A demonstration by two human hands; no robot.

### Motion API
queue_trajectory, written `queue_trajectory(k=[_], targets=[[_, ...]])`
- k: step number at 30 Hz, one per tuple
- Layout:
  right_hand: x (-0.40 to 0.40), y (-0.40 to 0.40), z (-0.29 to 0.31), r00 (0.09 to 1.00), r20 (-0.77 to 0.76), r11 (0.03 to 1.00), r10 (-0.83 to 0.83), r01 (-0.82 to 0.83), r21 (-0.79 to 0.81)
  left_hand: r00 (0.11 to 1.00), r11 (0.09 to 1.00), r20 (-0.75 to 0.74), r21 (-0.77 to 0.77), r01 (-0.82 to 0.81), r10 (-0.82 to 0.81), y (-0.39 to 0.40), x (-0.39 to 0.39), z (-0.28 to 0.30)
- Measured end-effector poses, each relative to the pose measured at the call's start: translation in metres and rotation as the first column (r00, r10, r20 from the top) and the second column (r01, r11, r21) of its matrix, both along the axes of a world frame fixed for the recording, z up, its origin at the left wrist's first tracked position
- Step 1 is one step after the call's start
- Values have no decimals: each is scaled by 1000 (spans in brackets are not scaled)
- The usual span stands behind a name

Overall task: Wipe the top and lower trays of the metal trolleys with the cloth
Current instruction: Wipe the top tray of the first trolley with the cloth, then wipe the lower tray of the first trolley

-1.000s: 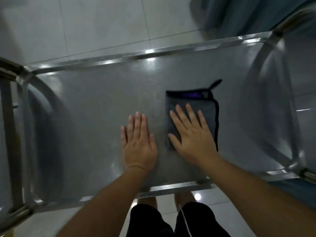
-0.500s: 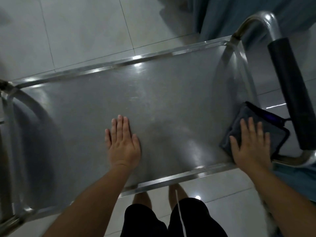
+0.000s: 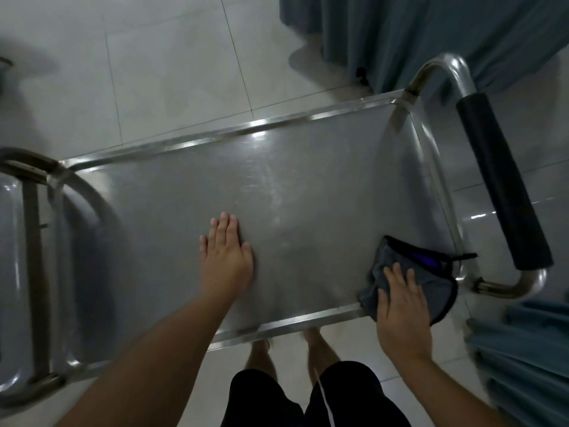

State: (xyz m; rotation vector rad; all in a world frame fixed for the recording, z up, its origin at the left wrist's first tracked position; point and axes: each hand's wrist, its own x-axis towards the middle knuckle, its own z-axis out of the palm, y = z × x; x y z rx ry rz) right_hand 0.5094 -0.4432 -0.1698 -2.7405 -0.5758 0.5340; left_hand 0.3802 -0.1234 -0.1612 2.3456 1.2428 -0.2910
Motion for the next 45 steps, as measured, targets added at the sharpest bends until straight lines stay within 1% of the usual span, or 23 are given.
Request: queue_trajectory(k=[2, 4, 6, 9, 10, 11, 13, 14, 15, 16, 20, 23, 26, 30, 33, 35, 38, 41, 45], targets=[[-13, 3, 6, 998, -56, 998, 38, -35, 57, 1000, 998, 5, -54, -10, 10, 7, 4, 14], [-18, 7, 15, 991, -108, 995, 77, -69, 72, 1000, 995, 5, -101, -3, 3, 11, 4, 27], [-17, 17, 25, 987, -122, 993, 107, -101, 54, 1000, 991, 8, -131, 9, -8, 6, -3, 37], [-8, 44, 43, 980, -103, 986, 169, -169, 4, 999, 983, -33, -184, 1, -8, -18, -25, 47], [-3, 54, 49, 968, -143, 976, 207, -214, -33, 999, 978, -54, -208, -10, -1, -28, -34, 50], [0, 64, 54, 939, -217, 956, 265, -285, -64, 997, 973, -74, -229, -23, 6, -39, -44, 53], [2, 81, 63, 831, -394, 890, 393, -452, -66, 994, 964, -113, -262, -43, 14, -58, -62, 61], [0, 89, 67, 777, -445, 854, 445, -517, -50, 991, 961, -133, -272, -47, 11, -66, -70, 67], [-3, 95, 73, 744, -464, 830, 480, -557, -35, 988, 960, -152, -275, -48, 6, -73, -78, 73], [-7, 100, 78, 731, -460, 817, 505, -577, -19, 986, 963, -165, -266, -44, -1, -78, -86, 79], [-29, 119, 97, 737, -391, 803, 552, -595, 13, 982, 976, -188, -216, -16, -25, -88, -121, 104], [-50, 127, 110, 753, -360, 810, 550, -587, 10, 974, 979, -214, -199, 37, -80, -90, -150, 117], [-76, 127, 119, 777, -323, 819, 540, -573, -9, 969, 976, -207, -195, 98, -139, -90, -178, 121], [-117, 120, 126, 810, -281, 842, 515, -539, -8, 974, 966, -164, -229, 118, -158, -89, -224, 116], [-158, 110, 125, 847, -245, 866, 472, -498, -55, 960, 954, -167, -236, 184, -227, -90, -271, 106], [-188, 103, 123, 869, -240, 884, 433, -461, -74, 950, 947, -185, -248, 202, -251, -94, -307, 98], [-231, 94, 119, 878, -279, 896, 388, -430, -107, 938, 945, -228, -259, 201, -262, -103, -357, 88], [-267, 84, 115, 882, -302, 899, 362, -416, -136, 895, 926, -276, -246, 287, -351, -115, -393, 77], [-288, 73, 105, 878, -288, 882, 382, -439, -170, 894, 940, -321, -235, 246, -314, -126, -412, 69]])
